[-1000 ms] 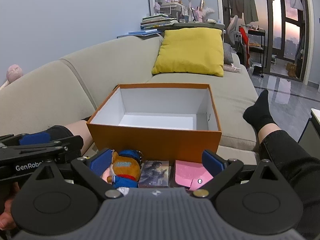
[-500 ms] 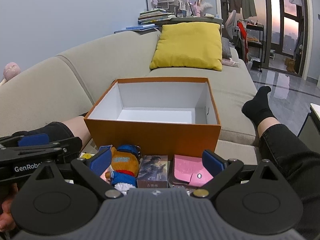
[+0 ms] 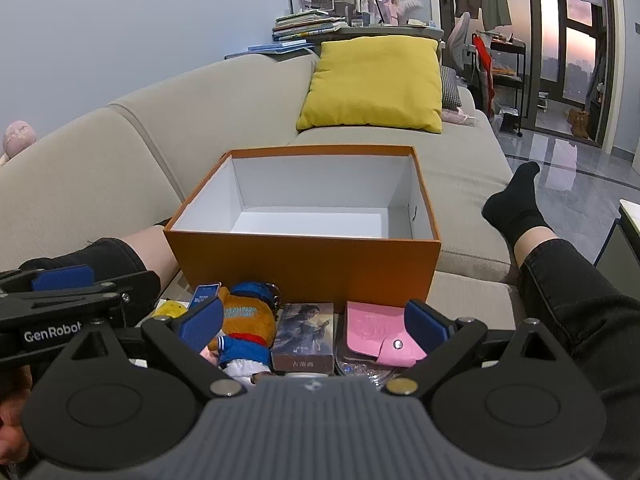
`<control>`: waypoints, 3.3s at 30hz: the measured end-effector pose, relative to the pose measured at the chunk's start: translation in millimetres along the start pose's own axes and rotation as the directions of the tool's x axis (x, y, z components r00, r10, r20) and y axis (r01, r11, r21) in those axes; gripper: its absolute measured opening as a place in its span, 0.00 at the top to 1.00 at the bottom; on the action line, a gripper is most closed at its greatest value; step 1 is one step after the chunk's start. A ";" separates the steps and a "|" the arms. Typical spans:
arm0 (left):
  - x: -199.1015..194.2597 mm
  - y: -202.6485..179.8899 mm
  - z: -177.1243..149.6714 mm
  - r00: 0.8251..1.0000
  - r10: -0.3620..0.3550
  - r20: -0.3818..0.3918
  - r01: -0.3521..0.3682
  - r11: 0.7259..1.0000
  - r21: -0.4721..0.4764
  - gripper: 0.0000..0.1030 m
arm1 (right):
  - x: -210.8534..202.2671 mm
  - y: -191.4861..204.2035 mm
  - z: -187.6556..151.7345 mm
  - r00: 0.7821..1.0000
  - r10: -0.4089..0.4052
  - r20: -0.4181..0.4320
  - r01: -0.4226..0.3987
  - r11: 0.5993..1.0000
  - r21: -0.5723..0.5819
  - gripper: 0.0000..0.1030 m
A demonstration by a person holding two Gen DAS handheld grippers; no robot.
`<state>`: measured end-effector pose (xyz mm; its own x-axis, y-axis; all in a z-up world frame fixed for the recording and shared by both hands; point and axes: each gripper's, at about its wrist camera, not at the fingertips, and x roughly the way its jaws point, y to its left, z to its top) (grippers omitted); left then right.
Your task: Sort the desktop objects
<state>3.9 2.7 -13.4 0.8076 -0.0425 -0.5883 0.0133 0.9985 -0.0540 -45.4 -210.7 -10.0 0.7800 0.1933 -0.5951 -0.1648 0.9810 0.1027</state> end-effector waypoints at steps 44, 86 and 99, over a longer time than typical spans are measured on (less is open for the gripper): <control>45.5 35.6 -18.8 0.961 -0.081 -0.263 0.080 0.997 -0.016 0.62 | 70.8 5.2 -13.0 0.959 0.145 -0.246 -0.158 0.987 -0.035 0.66; 146.8 -52.5 -2.1 0.818 -0.252 -0.517 0.270 0.962 -0.042 0.41 | 117.7 -38.1 -51.1 0.969 -0.071 -0.237 -0.089 0.794 -0.601 0.58; 174.1 -28.5 -1.3 0.762 -0.379 -0.525 0.244 0.919 -0.309 0.32 | 101.0 -93.2 -5.0 0.919 0.213 -0.332 -0.255 0.963 -0.088 0.59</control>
<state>143.3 -33.2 -115.3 0.3008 -0.4296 -0.8514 0.0271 0.8963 -0.4426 45.7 -282.7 -83.6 0.4813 0.3804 -0.7897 -0.4109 0.8937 0.1801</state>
